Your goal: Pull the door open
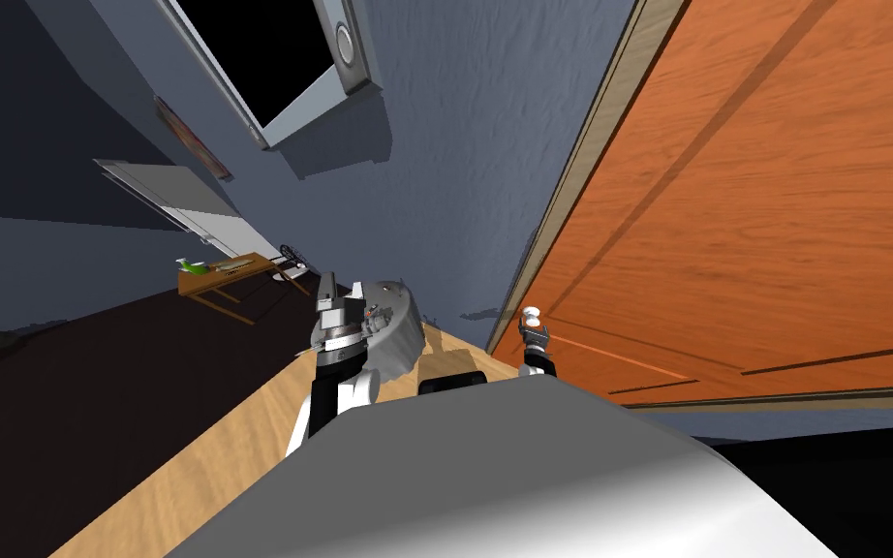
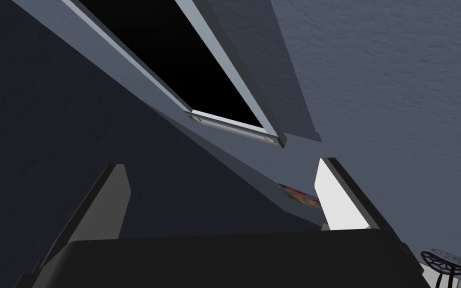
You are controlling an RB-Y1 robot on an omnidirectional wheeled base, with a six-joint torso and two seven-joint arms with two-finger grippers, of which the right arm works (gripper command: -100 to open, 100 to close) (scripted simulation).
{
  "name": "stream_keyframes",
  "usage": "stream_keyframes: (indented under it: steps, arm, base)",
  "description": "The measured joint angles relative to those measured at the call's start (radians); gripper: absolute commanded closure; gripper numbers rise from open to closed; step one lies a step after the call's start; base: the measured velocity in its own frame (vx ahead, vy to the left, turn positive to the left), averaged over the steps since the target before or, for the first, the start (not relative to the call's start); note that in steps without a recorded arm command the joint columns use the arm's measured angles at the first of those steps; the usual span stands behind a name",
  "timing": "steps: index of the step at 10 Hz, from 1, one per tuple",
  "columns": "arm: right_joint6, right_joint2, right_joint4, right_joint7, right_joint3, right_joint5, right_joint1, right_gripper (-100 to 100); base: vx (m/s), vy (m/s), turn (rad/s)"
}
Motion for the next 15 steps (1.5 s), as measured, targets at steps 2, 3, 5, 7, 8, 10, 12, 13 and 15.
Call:
stream_keyframes:
  steps: [2, 3, 5, 7, 8, 10, 12, 13, 15]
  arm:
    - [0.0, -0.012, 0.002, -0.016, -0.002, -0.002, 0.006, 100]
    - [0.0, -0.011, 0.001, -0.014, -0.001, -0.001, 0.004, 100]
    - [0.001, -0.011, 0.002, -0.013, -0.001, -0.001, 0.004, 100]
    - [0.002, -0.011, 0.003, -0.013, 0.0, -0.001, 0.005, 100]
    - [0.002, -0.011, 0.003, -0.013, 0.0, -0.001, 0.005, 100]
    - [-0.003, -0.026, 0.003, -0.03, 0.009, 0.004, 0.007, 100]
    - [-0.003, -0.044, -0.003, -0.053, 0.027, 0.012, 0.018, 100]
    - [-0.006, -0.055, -0.002, -0.071, 0.041, 0.018, 0.027, 100]
    - [-0.012, -0.074, -0.003, -0.104, 0.068, 0.03, 0.04, 100]
  base:
    - [0.022, -0.009, 0.007]
    - [-0.02, 0.009, 0.0]
    - [-0.011, 0.004, 0.0]
    - [0.0, 0.0, 0.0]
    - [-0.096, 0.029, 0.082]
    - [-0.167, 0.029, 0.09]
    - [-0.211, 0.029, 0.13]
    - [-0.206, 0.026, 0.142]
    - [-0.202, 0.002, 0.111]
